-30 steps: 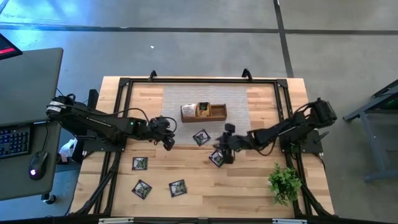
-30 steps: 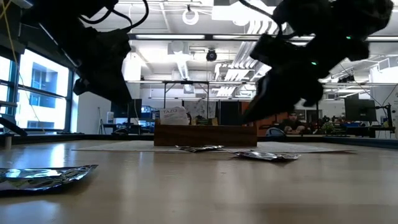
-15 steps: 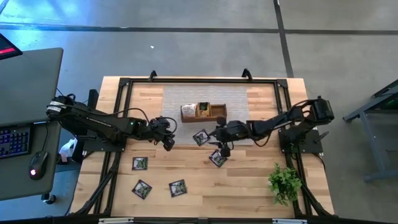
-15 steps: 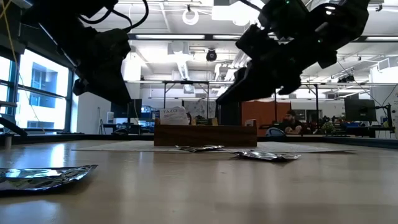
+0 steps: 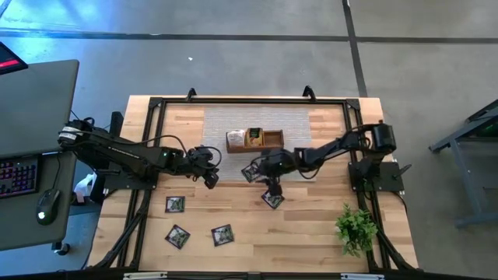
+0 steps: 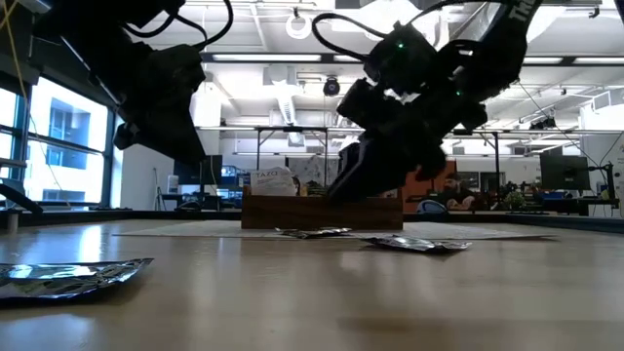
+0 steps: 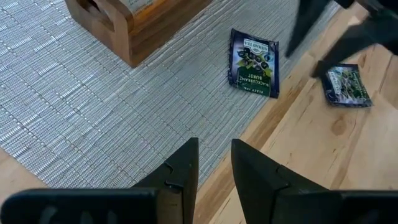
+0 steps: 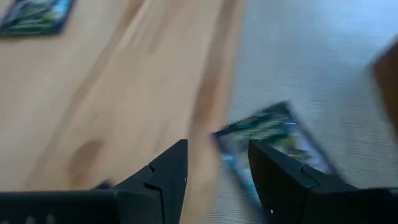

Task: Pick & Place Tea
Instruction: Put the violet tea bag into the right section of the wooden organizer

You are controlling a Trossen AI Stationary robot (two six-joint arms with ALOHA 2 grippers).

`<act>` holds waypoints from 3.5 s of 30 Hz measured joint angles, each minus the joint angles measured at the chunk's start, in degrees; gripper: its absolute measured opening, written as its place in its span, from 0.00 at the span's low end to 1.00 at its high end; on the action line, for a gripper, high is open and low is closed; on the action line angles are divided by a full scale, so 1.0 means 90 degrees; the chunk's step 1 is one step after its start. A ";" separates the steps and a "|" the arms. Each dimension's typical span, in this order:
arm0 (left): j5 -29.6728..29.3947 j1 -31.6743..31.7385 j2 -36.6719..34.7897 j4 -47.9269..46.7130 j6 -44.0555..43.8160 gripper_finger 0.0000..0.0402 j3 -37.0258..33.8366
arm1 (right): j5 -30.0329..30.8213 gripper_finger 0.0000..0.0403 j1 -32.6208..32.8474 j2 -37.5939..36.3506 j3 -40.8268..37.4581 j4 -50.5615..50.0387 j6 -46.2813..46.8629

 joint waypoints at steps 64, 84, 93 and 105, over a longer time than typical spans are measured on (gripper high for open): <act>-0.0172 0.0000 0.0000 0.0445 0.0097 0.23 0.0002 | 0.2905 0.27 0.2630 -0.0508 0.0277 -0.4694 0.6208; -0.0182 0.0000 0.0000 0.0454 0.0096 0.23 0.0002 | 0.6686 0.01 0.2124 -0.1975 0.0253 -0.4723 -0.2371; -0.0233 0.0000 0.0000 0.0464 0.0095 0.23 0.0002 | 0.8026 0.01 0.0799 -0.1909 0.0253 -0.2069 -0.8514; -0.0247 0.0000 0.0000 0.0443 0.0097 0.23 0.0002 | 0.6309 0.00 -0.0130 -0.1704 0.0255 -0.1925 -1.1137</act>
